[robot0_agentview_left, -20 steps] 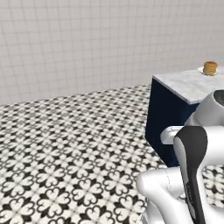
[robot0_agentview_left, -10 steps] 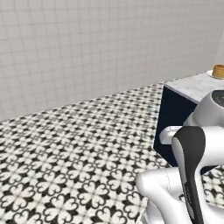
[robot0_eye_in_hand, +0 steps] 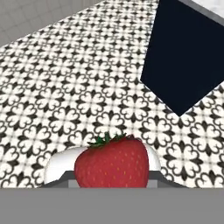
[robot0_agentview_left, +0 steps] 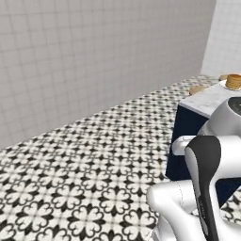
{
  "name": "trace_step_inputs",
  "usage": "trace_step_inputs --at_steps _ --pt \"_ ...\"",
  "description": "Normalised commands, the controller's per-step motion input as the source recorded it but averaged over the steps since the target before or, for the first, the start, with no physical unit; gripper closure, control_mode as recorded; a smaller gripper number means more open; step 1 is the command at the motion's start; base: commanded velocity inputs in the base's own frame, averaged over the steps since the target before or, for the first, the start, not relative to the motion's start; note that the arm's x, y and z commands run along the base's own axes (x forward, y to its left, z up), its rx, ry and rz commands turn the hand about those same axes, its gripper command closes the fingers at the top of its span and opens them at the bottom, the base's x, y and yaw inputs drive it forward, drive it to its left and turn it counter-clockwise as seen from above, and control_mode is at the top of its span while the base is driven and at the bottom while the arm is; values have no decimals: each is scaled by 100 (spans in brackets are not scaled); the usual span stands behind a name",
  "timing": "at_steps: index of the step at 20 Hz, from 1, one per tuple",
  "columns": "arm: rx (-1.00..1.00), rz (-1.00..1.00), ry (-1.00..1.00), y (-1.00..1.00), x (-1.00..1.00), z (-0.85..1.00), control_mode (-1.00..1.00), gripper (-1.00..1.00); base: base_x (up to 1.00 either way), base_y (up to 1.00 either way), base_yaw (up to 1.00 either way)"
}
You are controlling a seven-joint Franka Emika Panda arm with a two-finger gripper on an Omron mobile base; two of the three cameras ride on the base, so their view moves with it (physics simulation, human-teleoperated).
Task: Take the strawberry from the fridge and place it on top of the pancake, located on the dining counter.
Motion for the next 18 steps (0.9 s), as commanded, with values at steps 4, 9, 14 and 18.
trace_step_inputs --at_steps 4,9,14,18 --pt "0 0 0 0 0 0 100 100 100 23 -37" --pt "0 0 0 0 0 0 100 100 78 23 -39" --pt "0 0 0 0 0 0 100 100 75 42 -40" --pt "0 0 0 0 0 0 100 100 76 57 -42"
